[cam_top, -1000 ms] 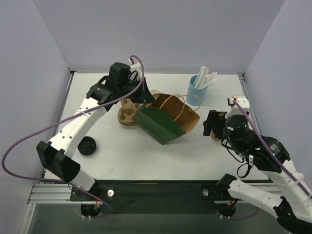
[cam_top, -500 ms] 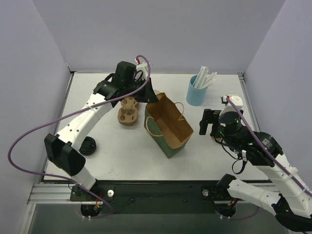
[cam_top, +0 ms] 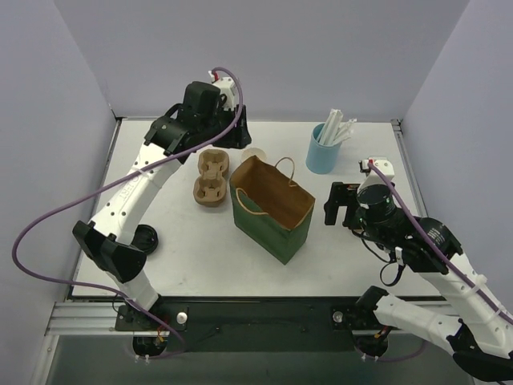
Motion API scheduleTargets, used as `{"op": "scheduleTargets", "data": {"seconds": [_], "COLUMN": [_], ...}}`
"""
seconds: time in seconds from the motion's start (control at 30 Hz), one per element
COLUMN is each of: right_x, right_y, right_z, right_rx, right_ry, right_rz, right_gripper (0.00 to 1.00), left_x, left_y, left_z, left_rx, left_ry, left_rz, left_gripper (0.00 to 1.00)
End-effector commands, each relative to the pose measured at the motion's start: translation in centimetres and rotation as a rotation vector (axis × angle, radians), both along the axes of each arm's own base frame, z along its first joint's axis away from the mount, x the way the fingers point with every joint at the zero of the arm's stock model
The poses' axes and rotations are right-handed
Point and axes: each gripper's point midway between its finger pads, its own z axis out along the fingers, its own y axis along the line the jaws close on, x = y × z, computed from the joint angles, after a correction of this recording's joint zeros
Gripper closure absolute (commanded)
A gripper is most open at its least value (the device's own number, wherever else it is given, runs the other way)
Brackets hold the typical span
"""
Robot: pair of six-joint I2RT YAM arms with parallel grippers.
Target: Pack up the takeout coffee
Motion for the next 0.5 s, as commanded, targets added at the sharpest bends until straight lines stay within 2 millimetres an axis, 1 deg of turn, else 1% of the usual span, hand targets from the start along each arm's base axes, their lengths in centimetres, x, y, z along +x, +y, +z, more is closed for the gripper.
{"op": "scheduleTargets", "data": {"seconds": [0.0,0.03,0.07,0.1,0.17,0.2,0.23,0.27,0.3,0.33,0.37,0.4,0.43,0.47], "right_x": [-0.5,-0.6,-0.6,-0.7,-0.8,-0.8,-0.8,-0.8,-0.8,-0.8,-0.8,-0.8,-0.9,-0.8], "right_y": [0.8,0.8,0.9,1.1,1.1,1.1,1.2,1.2,1.2,1.3,1.3,1.3,1.4,1.4], "right_z": [-0.6,-0.7,-0.9,-1.0,-1.0,-1.0,-1.1,-1.0,-1.1,-1.2,-1.2,-1.3,-1.3,-1.5], "right_rx": [0.011,0.015,0.016,0.019,0.024,0.029,0.026,0.023,0.025,0.023,0.02,0.018,0.02,0.018], "right_ry": [0.019,0.02,0.023,0.029,0.028,0.025,0.026,0.025,0.025,0.029,0.029,0.031,0.032,0.036], "right_rz": [0.052,0.054,0.061,0.069,0.075,0.074,0.079,0.081,0.082,0.085,0.088,0.091,0.096,0.095], "right_gripper": [0.13,0.13,0.14,0.13,0.14,0.14,0.14,0.14,0.14,0.14,0.14,0.14,0.14,0.14], "left_x": [1.4,1.6,2.0,2.2,2.5,3.0,3.2,3.3,3.7,4.1,4.2,4.7,4.9,5.3], "left_y": [5.6,6.4,7.8,8.5,10.1,11.4,11.9,12.2,11.7,12.0,11.7,11.3,11.3,11.2], "left_z": [0.2,0.0,0.0,-0.1,-1.3,-1.9,-3.0,-3.6,-3.9,-4.4,-5.8,-6.1,-6.6,-7.7], "left_rx": [0.212,0.237,0.276,0.293,0.304,0.295,0.265,0.245,0.204,0.19,0.192,0.185,0.198,0.214], "left_ry": [-0.067,-0.067,-0.083,-0.088,-0.059,-0.036,0.003,0.022,0.032,0.041,0.064,0.057,0.062,0.08], "left_rz": [0.223,0.264,0.331,0.366,0.46,0.507,0.547,0.559,0.546,0.538,0.506,0.486,0.491,0.489], "left_gripper": [0.38,0.39,0.38,0.39,0.38,0.38,0.38,0.39,0.39,0.39,0.39,0.39,0.39,0.38]}}
